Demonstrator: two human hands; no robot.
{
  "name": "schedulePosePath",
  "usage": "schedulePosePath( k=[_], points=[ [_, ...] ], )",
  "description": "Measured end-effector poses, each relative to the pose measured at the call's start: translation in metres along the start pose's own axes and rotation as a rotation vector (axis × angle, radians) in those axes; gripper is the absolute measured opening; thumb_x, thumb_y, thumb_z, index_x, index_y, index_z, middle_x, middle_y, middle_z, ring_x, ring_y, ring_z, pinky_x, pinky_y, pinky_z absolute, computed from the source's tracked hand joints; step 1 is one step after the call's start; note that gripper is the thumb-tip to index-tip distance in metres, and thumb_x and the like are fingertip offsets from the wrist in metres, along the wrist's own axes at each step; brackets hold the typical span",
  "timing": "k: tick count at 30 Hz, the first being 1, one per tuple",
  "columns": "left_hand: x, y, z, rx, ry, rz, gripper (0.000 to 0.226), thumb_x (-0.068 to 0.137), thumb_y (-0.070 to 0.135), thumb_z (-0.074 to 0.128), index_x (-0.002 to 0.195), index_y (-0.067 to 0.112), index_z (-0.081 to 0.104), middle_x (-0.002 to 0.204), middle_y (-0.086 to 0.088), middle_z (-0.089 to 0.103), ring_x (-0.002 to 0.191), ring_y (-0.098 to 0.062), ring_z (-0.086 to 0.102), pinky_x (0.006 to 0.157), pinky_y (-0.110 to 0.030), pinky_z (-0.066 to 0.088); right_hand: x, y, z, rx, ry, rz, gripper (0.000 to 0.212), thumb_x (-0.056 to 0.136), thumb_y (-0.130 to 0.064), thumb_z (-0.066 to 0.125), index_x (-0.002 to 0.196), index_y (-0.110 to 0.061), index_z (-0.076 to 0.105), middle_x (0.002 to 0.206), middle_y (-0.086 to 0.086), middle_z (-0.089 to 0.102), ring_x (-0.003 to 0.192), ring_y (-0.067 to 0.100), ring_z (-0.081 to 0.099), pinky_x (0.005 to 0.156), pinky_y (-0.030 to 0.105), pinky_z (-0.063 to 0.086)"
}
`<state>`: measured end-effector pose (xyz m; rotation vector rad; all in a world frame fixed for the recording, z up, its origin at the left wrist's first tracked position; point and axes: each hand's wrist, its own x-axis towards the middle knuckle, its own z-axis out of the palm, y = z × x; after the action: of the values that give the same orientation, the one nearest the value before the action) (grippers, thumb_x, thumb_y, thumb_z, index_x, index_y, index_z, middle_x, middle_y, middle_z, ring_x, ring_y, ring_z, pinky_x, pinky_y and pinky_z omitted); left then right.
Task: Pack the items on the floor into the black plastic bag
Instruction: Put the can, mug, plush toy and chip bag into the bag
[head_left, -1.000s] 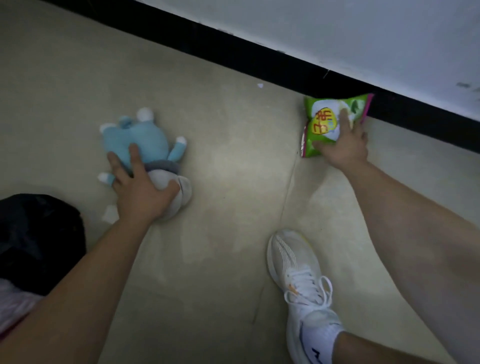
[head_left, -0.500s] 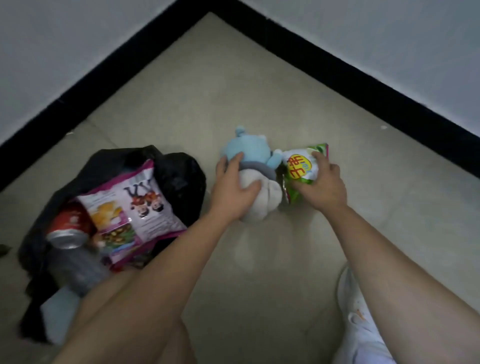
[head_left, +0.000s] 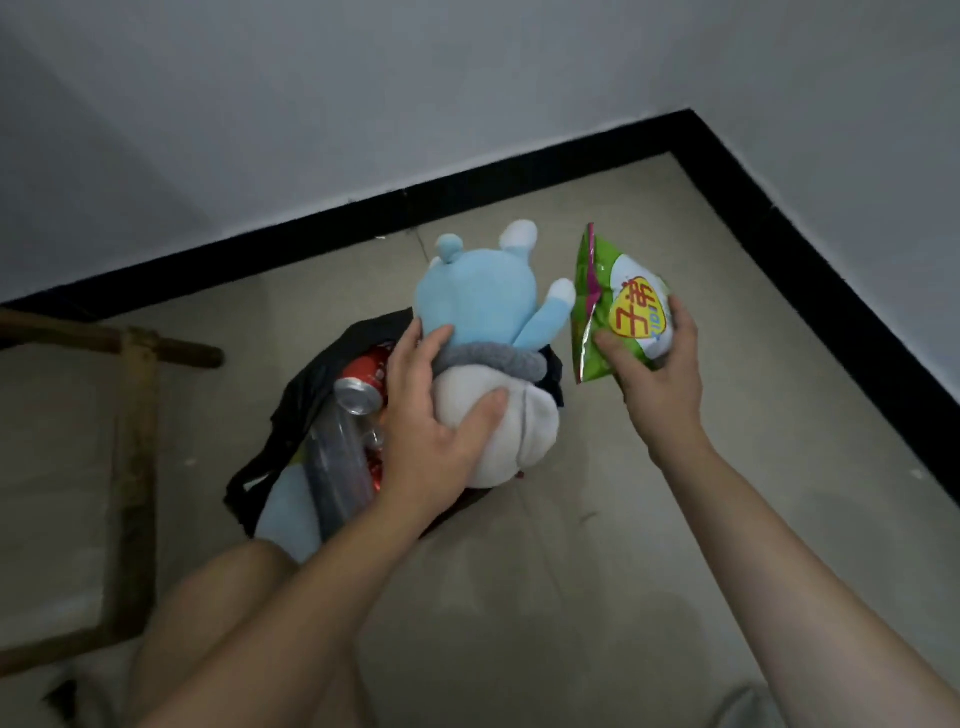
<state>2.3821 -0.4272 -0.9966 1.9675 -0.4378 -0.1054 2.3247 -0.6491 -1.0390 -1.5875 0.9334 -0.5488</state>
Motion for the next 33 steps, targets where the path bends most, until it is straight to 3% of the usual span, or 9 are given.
schedulePosePath(
  k=[7, 12, 16, 19, 21, 24, 28, 30, 33],
  points=[
    [-0.070, -0.061, -0.036, 0.228, 0.218, -0.293, 0.074, 0.082, 0.045, 0.070, 0.143, 0.027, 0.031, 0.157, 0.008, 0.007, 0.145, -0.017, 0.016, 0.115, -0.038, 0.029, -0.037, -0.022, 0.079, 0.044, -0.256, -0.135, 0.094, 0.067, -0.054, 0.083, 0.146, -0.036, 0.035, 0.136, -0.011, 0.055, 0.123, 0.005, 0.056, 0.106, 0.040, 0.047],
    [-0.074, -0.093, -0.021, 0.380, -0.001, -0.510, 0.092, 0.077, 0.049, 0.072, 0.146, 0.021, 0.018, 0.159, -0.008, 0.004, 0.145, -0.031, 0.013, 0.114, -0.046, 0.030, -0.079, -0.014, 0.098, 0.003, -0.360, -0.190, 0.094, 0.068, -0.054, 0.081, 0.148, -0.037, 0.033, 0.144, -0.009, 0.046, 0.131, 0.006, 0.048, 0.110, 0.041, 0.043],
    [-0.055, -0.105, -0.044, 0.122, -0.083, -0.626, 0.070, 0.072, 0.025, 0.065, 0.137, 0.019, 0.038, 0.144, -0.007, 0.032, 0.133, -0.026, 0.035, 0.109, -0.041, 0.037, -0.088, -0.017, 0.084, -0.118, -0.395, -0.287, 0.096, 0.070, -0.051, 0.081, 0.150, -0.035, 0.030, 0.147, -0.013, 0.039, 0.136, 0.005, 0.040, 0.111, 0.042, 0.040],
    [-0.039, -0.108, -0.064, -0.140, -0.017, -0.695, 0.042, 0.069, 0.010, 0.054, 0.110, 0.017, 0.061, 0.129, -0.010, 0.048, 0.114, -0.028, 0.055, 0.086, -0.034, 0.047, -0.091, -0.024, 0.074, -0.260, -0.378, -0.487, 0.095, 0.074, -0.049, 0.079, 0.152, -0.029, 0.029, 0.149, -0.005, 0.038, 0.138, 0.012, 0.038, 0.108, 0.039, 0.041],
    [-0.031, -0.112, -0.073, -0.341, 0.035, -0.761, 0.037, 0.069, -0.002, 0.051, 0.098, 0.011, 0.068, 0.127, -0.016, 0.050, 0.103, -0.030, 0.058, 0.072, -0.033, 0.051, -0.101, -0.022, 0.077, -0.370, -0.410, -0.628, 0.091, 0.077, -0.053, 0.076, 0.151, -0.026, 0.031, 0.151, 0.003, 0.036, 0.139, 0.019, 0.036, 0.109, 0.040, 0.040],
    [-0.025, -0.114, -0.083, -0.476, 0.018, -0.835, 0.044, 0.079, -0.019, 0.040, 0.092, 0.009, 0.070, 0.119, -0.021, 0.059, 0.104, -0.034, 0.062, 0.069, -0.032, 0.058, -0.118, 0.002, 0.089, -0.582, -0.542, -0.679, 0.086, 0.079, -0.067, 0.064, 0.150, -0.029, 0.034, 0.155, 0.007, 0.029, 0.144, 0.026, 0.030, 0.110, 0.047, 0.038],
    [-0.022, -0.122, -0.104, 0.105, 0.183, -0.669, 0.023, 0.083, 0.001, 0.058, 0.077, 0.020, 0.068, 0.081, -0.011, 0.068, 0.077, -0.023, 0.062, 0.069, -0.029, 0.047, -0.113, 0.031, 0.093, -0.647, -0.535, -0.628, 0.082, 0.076, -0.063, 0.069, 0.141, -0.027, 0.037, 0.153, 0.010, 0.029, 0.139, 0.032, 0.035, 0.105, 0.051, 0.041],
    [-0.020, -0.129, -0.116, 0.367, 0.313, -0.564, 0.018, 0.078, 0.012, 0.067, 0.094, 0.019, 0.061, 0.101, -0.009, 0.063, 0.096, -0.028, 0.060, 0.082, -0.036, 0.047, -0.109, 0.033, 0.095, -0.661, -0.515, -0.647, 0.081, 0.075, -0.061, 0.072, 0.140, -0.027, 0.037, 0.151, 0.011, 0.031, 0.136, 0.034, 0.037, 0.106, 0.049, 0.041],
    [-0.024, -0.152, -0.124, 0.571, 0.140, -0.539, 0.065, 0.079, 0.026, 0.072, 0.136, 0.012, 0.045, 0.143, -0.018, 0.042, 0.133, -0.037, 0.036, 0.108, -0.047, 0.034, -0.110, 0.031, 0.098, -0.693, -0.517, -0.666, 0.082, 0.075, -0.062, 0.070, 0.141, -0.028, 0.035, 0.151, 0.011, 0.031, 0.138, 0.033, 0.035, 0.107, 0.046, 0.040]
  ],
)
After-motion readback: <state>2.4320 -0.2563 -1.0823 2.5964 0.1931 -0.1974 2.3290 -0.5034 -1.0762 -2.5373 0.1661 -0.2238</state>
